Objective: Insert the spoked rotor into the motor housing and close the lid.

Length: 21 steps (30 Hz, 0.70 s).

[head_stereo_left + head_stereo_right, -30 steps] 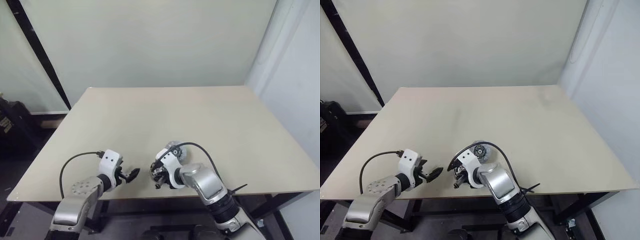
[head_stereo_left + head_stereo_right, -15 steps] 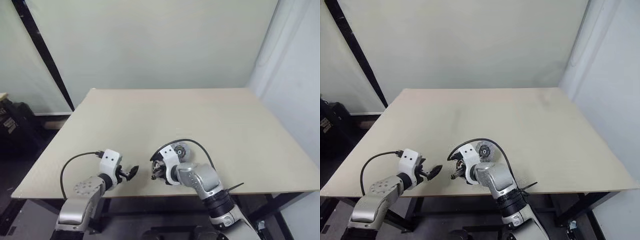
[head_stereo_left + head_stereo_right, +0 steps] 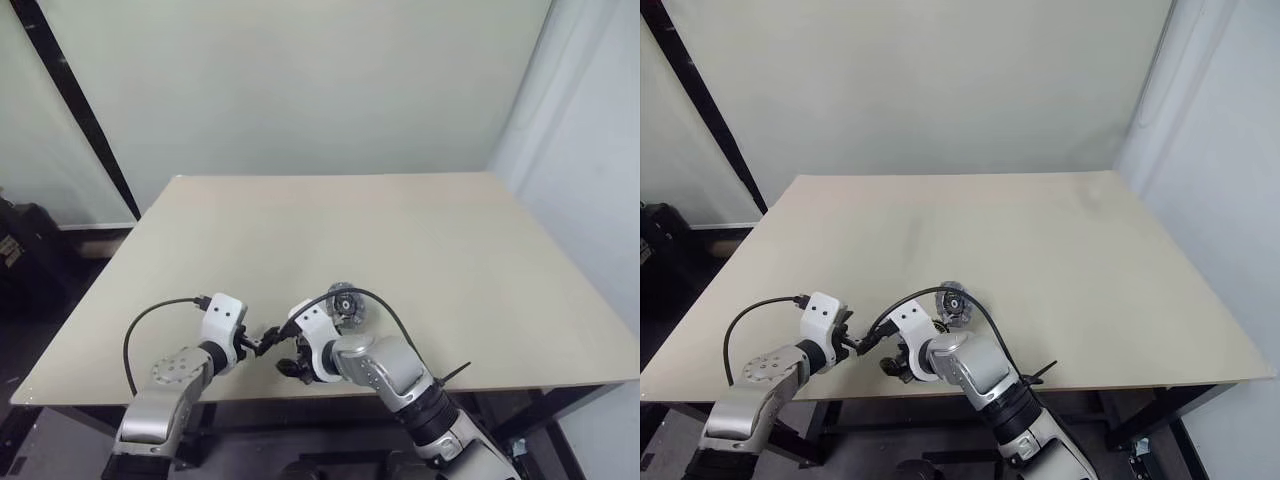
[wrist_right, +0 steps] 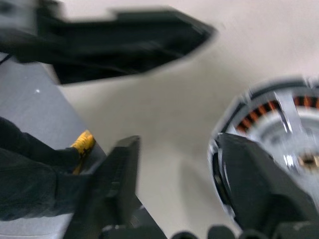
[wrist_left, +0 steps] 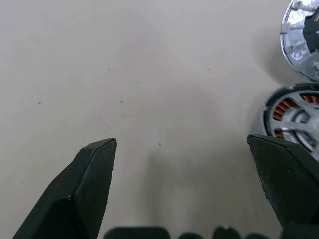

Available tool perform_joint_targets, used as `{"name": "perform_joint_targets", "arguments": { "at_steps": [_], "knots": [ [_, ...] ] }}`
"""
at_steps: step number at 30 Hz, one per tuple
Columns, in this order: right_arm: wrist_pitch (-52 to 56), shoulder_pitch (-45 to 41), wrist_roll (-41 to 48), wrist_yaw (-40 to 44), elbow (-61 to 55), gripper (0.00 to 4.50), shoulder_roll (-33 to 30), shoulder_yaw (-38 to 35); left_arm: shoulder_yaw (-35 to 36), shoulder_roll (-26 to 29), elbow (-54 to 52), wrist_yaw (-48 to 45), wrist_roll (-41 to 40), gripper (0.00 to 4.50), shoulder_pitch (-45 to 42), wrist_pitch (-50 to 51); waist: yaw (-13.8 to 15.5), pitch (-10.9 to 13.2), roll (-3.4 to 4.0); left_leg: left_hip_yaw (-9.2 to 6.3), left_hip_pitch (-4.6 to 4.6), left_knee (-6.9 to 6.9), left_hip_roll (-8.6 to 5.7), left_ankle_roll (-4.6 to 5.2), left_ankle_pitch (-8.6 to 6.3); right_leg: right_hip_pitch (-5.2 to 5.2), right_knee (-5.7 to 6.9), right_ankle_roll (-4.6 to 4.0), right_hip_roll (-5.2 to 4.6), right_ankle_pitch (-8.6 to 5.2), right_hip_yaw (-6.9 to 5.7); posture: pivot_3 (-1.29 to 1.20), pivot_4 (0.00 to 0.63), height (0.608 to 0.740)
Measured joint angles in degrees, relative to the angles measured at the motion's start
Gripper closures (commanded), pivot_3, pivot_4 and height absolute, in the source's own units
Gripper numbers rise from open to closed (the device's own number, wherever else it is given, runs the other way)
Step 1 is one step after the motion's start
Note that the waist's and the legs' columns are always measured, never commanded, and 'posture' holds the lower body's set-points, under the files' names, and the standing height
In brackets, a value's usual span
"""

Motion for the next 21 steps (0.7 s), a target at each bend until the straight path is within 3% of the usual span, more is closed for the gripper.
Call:
{"name": "perform_joint_targets", "arguments": {
  "at_steps": [2, 3, 8, 16, 21],
  "knots": [
    [-0.31, -0.01, -0.06, 0.29, -0.88, 0.12, -0.07, 0.12, -0.31, 0.00, 0.35, -0.03, 0.16, 0.00, -0.28, 0.00, 0.01, -0.01, -0.02, 0.02, -0.20, 0.00, -0.01, -0.02, -0.01, -0.25, 0.00, 0.01, -0.01, 0.00, 0.03, 0.00, 0.000, 0.740],
    [-1.13, -0.05, -0.28, 0.45, -1.28, 0.05, -0.48, 0.51, -0.51, 0.00, 0.45, -0.11, 0.32, 0.00, -0.39, 0.00, 0.00, -0.02, -0.03, 0.05, -0.40, 0.02, -0.03, -0.02, -0.01, -0.47, 0.02, 0.01, -0.02, 0.01, 0.07, 0.00, 0.000, 0.740],
    [-5.83, -3.91, -2.63, 5.41, -4.27, 0.05, -7.74, 6.52, -0.80, 0.00, 0.79, -0.48, 0.58, 0.00, -0.62, 0.00, -0.01, -0.02, -0.02, 0.07, -0.69, 0.22, -0.03, -0.03, 0.01, -0.65, 0.07, -0.04, -0.01, 0.05, 0.05, 0.00, 0.000, 0.740],
    [-13.25, -14.08, -9.06, 23.33, -13.04, 0.05, -28.75, 23.04, -0.78, 0.15, 0.82, -1.22, 0.70, 0.00, -0.66, 0.09, 0.02, -0.03, -0.04, 0.03, -0.67, 0.36, -0.08, 0.00, 0.02, -0.56, 0.06, -0.04, -0.02, 0.05, -0.09, 0.00, 0.000, 0.740],
    [-16.47, -14.16, -12.13, 27.63, -11.62, 0.05, -30.79, 26.06, -0.82, 0.14, 0.82, -1.59, 0.72, 0.00, -0.66, 0.15, -0.01, -0.04, -0.06, 0.10, -0.66, 0.33, -0.09, -0.01, 0.02, -0.61, 0.11, -0.12, 0.07, 0.10, -0.12, 0.00, 0.000, 0.740]
  ]
}}
